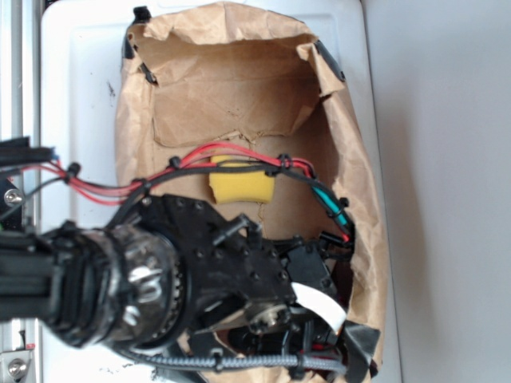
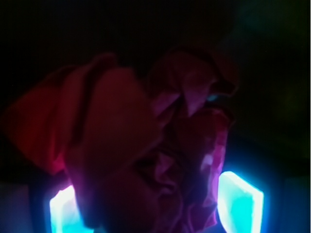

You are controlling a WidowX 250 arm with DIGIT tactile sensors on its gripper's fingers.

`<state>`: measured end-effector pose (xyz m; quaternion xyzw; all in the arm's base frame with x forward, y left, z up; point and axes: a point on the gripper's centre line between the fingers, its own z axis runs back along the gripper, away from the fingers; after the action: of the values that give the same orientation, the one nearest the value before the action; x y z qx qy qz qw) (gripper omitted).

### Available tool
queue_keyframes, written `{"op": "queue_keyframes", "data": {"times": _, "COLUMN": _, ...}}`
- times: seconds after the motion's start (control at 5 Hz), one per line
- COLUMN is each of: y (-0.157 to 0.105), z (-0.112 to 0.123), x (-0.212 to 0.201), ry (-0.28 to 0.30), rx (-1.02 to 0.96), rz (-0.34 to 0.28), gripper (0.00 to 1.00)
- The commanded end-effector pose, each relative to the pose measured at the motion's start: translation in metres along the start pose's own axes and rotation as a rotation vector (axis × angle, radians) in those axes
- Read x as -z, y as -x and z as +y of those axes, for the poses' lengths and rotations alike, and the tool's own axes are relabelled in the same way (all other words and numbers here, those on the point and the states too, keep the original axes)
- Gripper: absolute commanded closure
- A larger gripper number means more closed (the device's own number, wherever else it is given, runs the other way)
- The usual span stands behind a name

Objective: Grab the red paper.

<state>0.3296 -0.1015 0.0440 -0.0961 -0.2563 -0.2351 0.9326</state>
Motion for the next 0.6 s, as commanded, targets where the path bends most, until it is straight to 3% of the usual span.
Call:
{"op": "queue_keyframes", "data": {"times": 0.0, "y": -0.0139, "z": -0.0129, "x": 0.0089, "ry": -0.067, "rx": 0.017, "rz": 0.018, "gripper": 0.74}}
{"op": "queue_keyframes", "data": {"times": 0.2, "y": -0.0123, "z": -0.0134, "x": 0.0062, "ry": -0.077, "rx": -0.003, "rz": 0.028, "gripper": 1.00}}
{"op": "queue_keyframes", "data": {"times": 0.4, "y": -0.0097, "z": -0.0137, "x": 0.0024, "ry": -0.080, "rx": -0.005, "rz": 0.022, "gripper": 1.00}}
